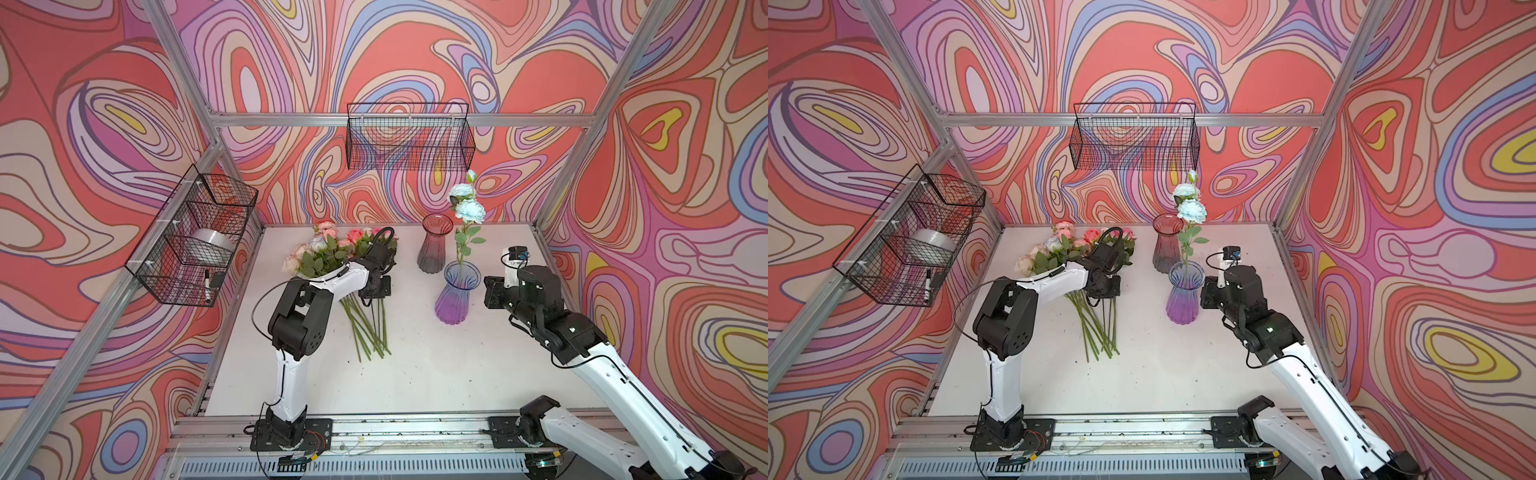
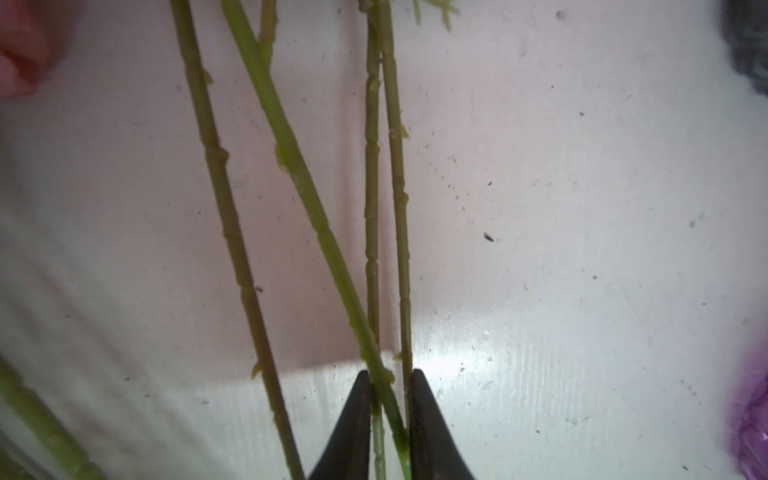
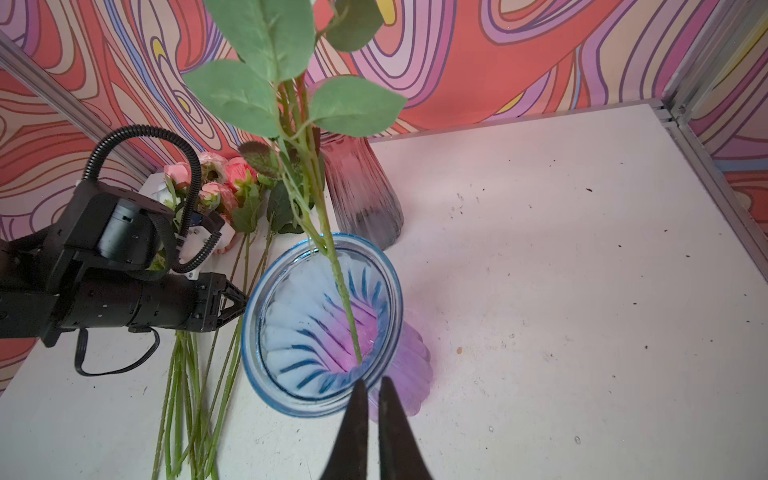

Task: Arrange the flowers into the vase
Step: 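Close the left gripper on a pink rose stem while the right gripper draws back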

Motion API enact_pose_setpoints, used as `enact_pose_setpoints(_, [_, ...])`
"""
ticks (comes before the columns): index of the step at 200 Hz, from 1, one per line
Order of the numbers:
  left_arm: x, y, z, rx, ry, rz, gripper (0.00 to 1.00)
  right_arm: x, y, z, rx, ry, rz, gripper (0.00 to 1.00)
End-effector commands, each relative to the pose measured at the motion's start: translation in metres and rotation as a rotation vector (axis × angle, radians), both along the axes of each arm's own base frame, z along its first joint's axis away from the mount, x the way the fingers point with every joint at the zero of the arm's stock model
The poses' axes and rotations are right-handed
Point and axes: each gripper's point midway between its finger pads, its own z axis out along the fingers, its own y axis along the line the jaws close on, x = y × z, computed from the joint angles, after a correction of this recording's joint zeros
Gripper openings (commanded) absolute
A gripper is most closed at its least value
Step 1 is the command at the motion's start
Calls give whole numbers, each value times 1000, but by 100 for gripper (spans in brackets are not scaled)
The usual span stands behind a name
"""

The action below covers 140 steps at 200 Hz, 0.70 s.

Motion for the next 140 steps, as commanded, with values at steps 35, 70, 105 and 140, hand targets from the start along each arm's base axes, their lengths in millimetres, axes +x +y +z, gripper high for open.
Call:
enact_pose_setpoints(35, [3,3,20,14,-27,8,0,2,-2,3,-10,-18,-8,8])
enact_pose_setpoints(70, [1,1,38,-26,-48,25,0,3,-1,4,-5,-14,-4,8])
enact_pose_setpoints(105, [0,0,68,-70,-104,32,0,3,0,8,-2,-18,-3,8])
enact_pose_setpoints(140, [-5,0,104,-138,-179,31,0,4,0,13,5,-23,-6,8])
